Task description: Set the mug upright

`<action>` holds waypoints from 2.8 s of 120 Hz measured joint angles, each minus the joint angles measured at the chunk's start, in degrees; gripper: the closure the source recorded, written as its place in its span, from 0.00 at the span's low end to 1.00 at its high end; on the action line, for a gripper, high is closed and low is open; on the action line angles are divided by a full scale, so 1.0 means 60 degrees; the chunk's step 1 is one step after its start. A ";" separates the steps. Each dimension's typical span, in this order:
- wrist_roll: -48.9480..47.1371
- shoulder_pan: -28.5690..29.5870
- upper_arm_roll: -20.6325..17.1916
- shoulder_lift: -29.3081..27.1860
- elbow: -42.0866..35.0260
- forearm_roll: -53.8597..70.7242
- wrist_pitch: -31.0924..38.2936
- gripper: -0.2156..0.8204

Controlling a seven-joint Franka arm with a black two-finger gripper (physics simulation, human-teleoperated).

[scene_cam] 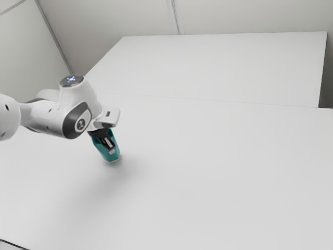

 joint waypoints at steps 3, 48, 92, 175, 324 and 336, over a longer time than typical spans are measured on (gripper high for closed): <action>-0.0025 -0.0036 -0.0002 -0.0001 -0.0036 -0.0001 0.0043 0.97; -0.0278 -0.0026 -0.0009 0.0024 -0.0548 -0.0021 0.0816 0.97; -0.0355 -0.0022 -0.0001 0.0055 -0.0598 -0.0161 0.0996 0.92; -0.0156 0.0279 0.0035 -0.0029 -0.0534 -0.0275 0.0895 0.61; -0.1538 -0.1350 0.0581 0.0603 0.6307 -0.0623 -0.5538 0.27; -0.2165 -0.1708 0.0682 0.0784 0.7046 -0.0622 -0.6744 0.25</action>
